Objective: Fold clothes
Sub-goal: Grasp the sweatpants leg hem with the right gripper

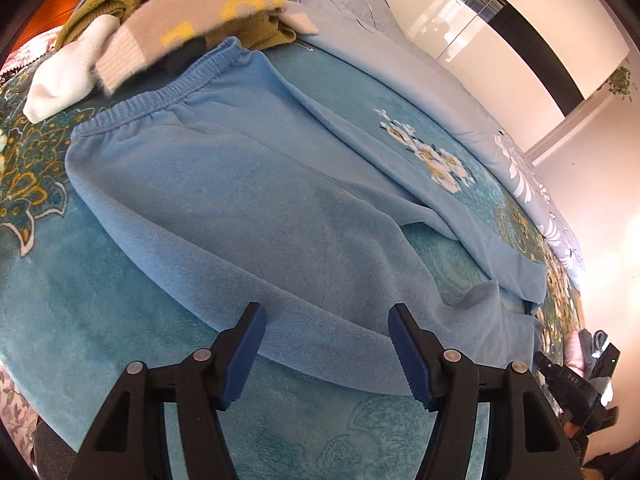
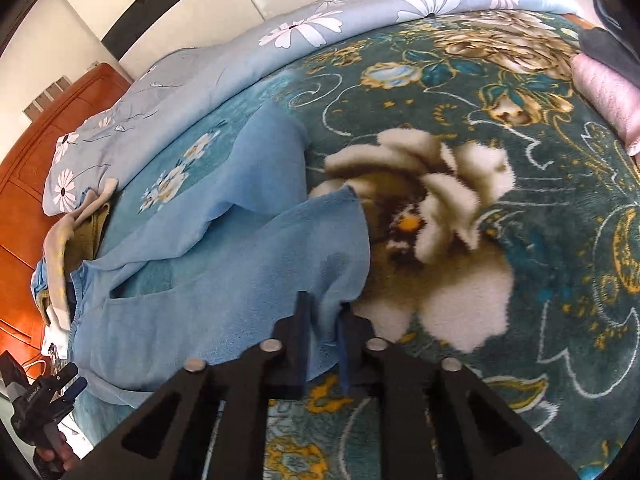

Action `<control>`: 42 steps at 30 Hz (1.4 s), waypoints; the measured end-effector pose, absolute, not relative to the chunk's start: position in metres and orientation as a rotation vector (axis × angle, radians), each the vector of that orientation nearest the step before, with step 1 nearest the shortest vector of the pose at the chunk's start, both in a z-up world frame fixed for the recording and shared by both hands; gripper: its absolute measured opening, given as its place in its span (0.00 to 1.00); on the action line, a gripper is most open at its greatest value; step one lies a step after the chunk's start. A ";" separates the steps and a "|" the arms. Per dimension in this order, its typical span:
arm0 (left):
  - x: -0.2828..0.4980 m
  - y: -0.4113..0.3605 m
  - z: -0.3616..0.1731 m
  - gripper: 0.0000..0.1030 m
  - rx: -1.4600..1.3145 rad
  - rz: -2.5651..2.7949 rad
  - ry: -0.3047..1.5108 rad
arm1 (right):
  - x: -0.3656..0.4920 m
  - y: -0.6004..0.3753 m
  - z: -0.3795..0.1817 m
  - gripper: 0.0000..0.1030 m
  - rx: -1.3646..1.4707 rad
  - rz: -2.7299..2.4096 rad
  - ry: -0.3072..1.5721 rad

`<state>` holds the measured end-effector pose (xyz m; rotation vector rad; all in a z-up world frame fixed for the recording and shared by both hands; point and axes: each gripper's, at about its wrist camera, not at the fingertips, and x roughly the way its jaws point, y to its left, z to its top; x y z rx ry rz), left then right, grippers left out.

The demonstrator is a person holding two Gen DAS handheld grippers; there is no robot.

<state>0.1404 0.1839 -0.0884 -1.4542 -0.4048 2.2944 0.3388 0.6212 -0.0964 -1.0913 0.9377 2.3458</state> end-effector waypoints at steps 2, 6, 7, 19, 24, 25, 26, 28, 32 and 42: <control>0.139 0.176 -0.087 0.66 -1.449 2.312 -0.417 | 0.345 0.622 -0.084 0.06 -1.024 2.359 0.923; 0.134 0.158 -0.089 0.66 -1.457 2.338 -0.472 | 0.375 0.631 -0.043 0.06 -0.841 2.384 0.873; 0.133 0.154 -0.091 0.66 -1.462 2.343 -0.490 | 0.382 0.633 -0.036 0.06 -0.818 2.383 0.854; 0.123 0.150 -0.105 0.66 -1.508 2.317 -0.524 | 0.427 0.646 -0.080 0.06 -0.970 2.230 0.903; 0.118 0.149 -0.112 0.66 -1.530 2.324 -0.504 | 0.432 0.651 -0.089 0.08 -0.984 2.172 0.907; 0.117 0.148 -0.113 0.66 -1.529 2.330 -0.497 | 0.435 0.654 -0.088 0.09 -0.977 2.152 0.898; 0.116 0.147 -0.113 0.66 -1.529 2.341 -0.486 | 0.440 0.658 -0.087 0.13 -0.970 2.125 0.889; 0.114 0.145 -0.112 0.66 -1.532 2.370 -0.456 | 0.451 0.669 -0.082 0.13 -0.940 2.067 0.884; 0.112 0.143 -0.102 0.66 -1.530 2.457 -0.418 | 0.440 0.677 -0.061 0.13 -0.917 2.122 0.818; 0.115 0.170 -0.074 0.66 -1.416 2.407 -0.378 | 0.273 0.623 -0.066 0.43 -1.250 2.454 0.362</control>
